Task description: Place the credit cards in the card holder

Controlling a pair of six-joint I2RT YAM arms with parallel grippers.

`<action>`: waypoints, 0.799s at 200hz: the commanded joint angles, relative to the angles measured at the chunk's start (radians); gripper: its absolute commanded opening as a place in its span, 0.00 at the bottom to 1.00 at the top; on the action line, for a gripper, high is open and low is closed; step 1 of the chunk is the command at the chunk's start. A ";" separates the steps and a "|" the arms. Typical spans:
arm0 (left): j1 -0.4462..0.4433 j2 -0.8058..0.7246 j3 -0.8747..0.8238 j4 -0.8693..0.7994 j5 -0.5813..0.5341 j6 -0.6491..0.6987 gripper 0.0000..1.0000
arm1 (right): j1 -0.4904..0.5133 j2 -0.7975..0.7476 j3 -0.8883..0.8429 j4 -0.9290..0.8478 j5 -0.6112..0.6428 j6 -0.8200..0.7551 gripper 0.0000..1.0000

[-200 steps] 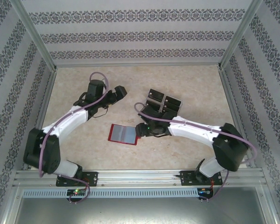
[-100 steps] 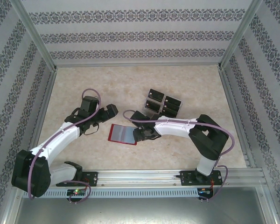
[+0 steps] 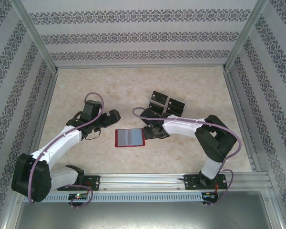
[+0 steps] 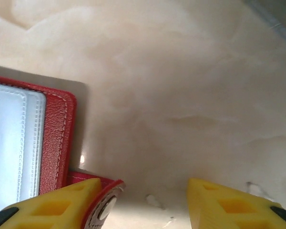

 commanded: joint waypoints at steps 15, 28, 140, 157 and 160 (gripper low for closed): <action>-0.020 0.004 0.018 -0.061 -0.016 0.046 1.00 | -0.010 -0.115 0.004 -0.024 -0.067 -0.041 0.52; -0.026 0.012 0.024 -0.084 -0.030 0.065 1.00 | -0.019 -0.187 0.020 -0.034 -0.110 -0.040 0.52; -0.189 0.134 0.000 -0.201 -0.227 0.130 1.00 | -0.210 -0.078 0.348 -0.272 -0.062 -0.421 0.31; -0.190 0.134 -0.007 -0.184 -0.223 0.116 1.00 | -0.175 -0.026 0.374 -0.287 -0.001 -0.483 0.29; -0.190 0.135 -0.007 -0.182 -0.224 0.114 1.00 | -0.169 -0.020 0.376 -0.288 0.005 -0.492 0.29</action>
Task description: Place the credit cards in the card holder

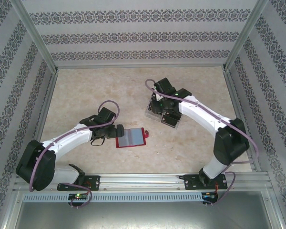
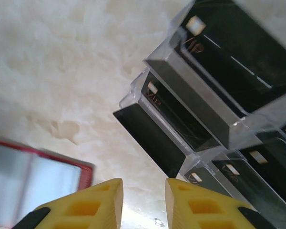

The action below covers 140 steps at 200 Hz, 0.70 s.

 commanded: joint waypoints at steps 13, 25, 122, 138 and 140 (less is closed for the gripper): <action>-0.012 0.005 -0.021 0.002 -0.030 -0.019 1.00 | 0.073 0.093 0.056 -0.078 0.123 -0.186 0.29; -0.011 0.008 -0.019 0.003 -0.030 -0.021 1.00 | 0.091 0.127 0.068 -0.082 0.151 -0.220 0.29; -0.011 0.007 -0.035 0.029 -0.018 -0.033 1.00 | 0.120 0.291 0.139 -0.098 0.300 -0.291 0.28; -0.011 0.010 -0.034 0.033 -0.018 -0.033 1.00 | 0.118 0.304 0.146 -0.097 0.302 -0.296 0.28; -0.011 0.011 -0.034 0.034 -0.018 -0.033 1.00 | 0.118 0.306 0.147 -0.097 0.302 -0.296 0.28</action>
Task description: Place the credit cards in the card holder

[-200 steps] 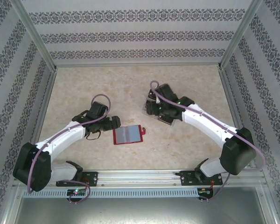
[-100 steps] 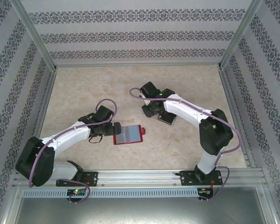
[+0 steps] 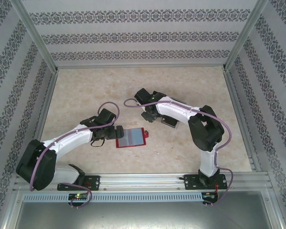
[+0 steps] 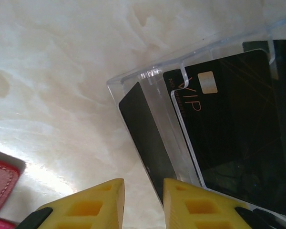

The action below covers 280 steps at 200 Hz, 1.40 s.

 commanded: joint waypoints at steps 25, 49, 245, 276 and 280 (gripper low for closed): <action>-0.008 0.006 -0.016 0.030 -0.014 -0.018 1.00 | -0.003 0.052 0.050 -0.034 0.057 -0.031 0.23; -0.009 0.007 -0.018 0.032 -0.012 -0.018 1.00 | -0.005 0.057 0.055 -0.035 0.057 -0.030 0.17; -0.009 0.037 0.034 -0.023 -0.044 0.033 1.00 | 0.064 -0.081 0.196 -0.084 0.105 -0.095 0.00; -0.022 0.043 0.073 -0.078 -0.071 0.082 1.00 | 0.068 -0.176 0.155 -0.063 -0.034 0.067 0.00; -0.028 0.046 0.079 -0.083 -0.075 0.087 1.00 | 0.067 -0.192 0.141 -0.052 -0.054 0.096 0.00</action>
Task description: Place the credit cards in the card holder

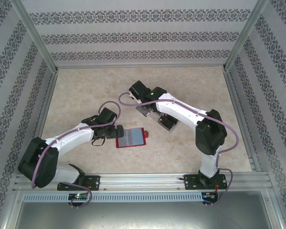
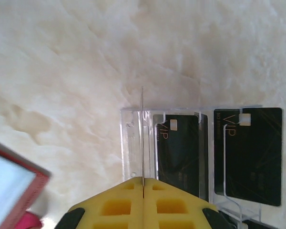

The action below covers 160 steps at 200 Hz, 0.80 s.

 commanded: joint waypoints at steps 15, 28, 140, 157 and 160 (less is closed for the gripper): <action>-0.053 0.030 0.068 -0.092 -0.067 0.072 1.00 | -0.011 -0.157 -0.112 0.066 -0.216 0.273 0.00; -0.083 0.048 0.081 -0.105 -0.087 0.074 1.00 | -0.034 -0.212 -0.216 0.143 -0.306 0.393 0.00; -0.181 0.134 0.094 -0.113 -0.199 0.011 1.00 | 0.009 -0.333 -0.692 0.641 -0.574 0.826 0.00; -0.183 0.145 0.093 -0.115 -0.206 0.010 1.00 | 0.010 -0.303 -0.706 0.676 -0.587 0.841 0.00; -0.183 0.147 0.092 -0.115 -0.207 0.009 1.00 | 0.010 -0.297 -0.707 0.678 -0.586 0.840 0.00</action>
